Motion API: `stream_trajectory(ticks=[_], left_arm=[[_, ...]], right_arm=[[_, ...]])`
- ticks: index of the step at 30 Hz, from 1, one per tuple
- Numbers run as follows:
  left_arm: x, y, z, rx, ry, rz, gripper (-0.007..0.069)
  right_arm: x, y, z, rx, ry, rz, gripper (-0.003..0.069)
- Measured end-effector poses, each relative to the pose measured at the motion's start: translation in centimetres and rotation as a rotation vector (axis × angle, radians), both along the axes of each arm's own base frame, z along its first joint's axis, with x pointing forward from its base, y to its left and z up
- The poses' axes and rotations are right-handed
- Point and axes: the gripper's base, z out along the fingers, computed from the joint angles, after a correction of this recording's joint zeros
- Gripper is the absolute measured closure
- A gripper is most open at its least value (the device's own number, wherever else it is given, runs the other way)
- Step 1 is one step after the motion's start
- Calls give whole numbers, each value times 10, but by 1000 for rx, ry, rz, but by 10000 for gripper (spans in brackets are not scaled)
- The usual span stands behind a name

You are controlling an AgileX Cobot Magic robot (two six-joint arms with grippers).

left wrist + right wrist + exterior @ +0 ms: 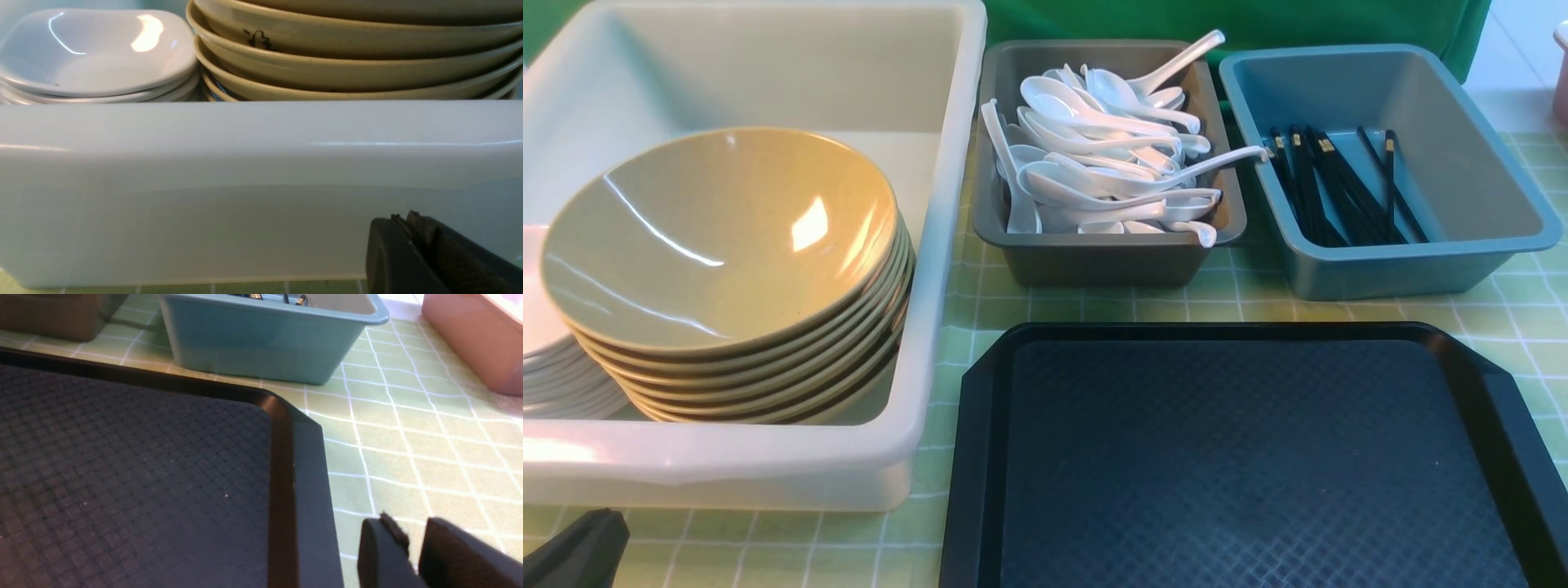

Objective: On green table put chopsticks spoon bowls plates into blue grey white boxes.

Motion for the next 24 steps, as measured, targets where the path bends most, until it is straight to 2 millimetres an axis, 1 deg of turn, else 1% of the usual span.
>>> stream_trajectory(ticks=[24], left_arm=[[0,0,0,3,0,0,626]], right_arm=[[0,0,0,0,0,0,486]])
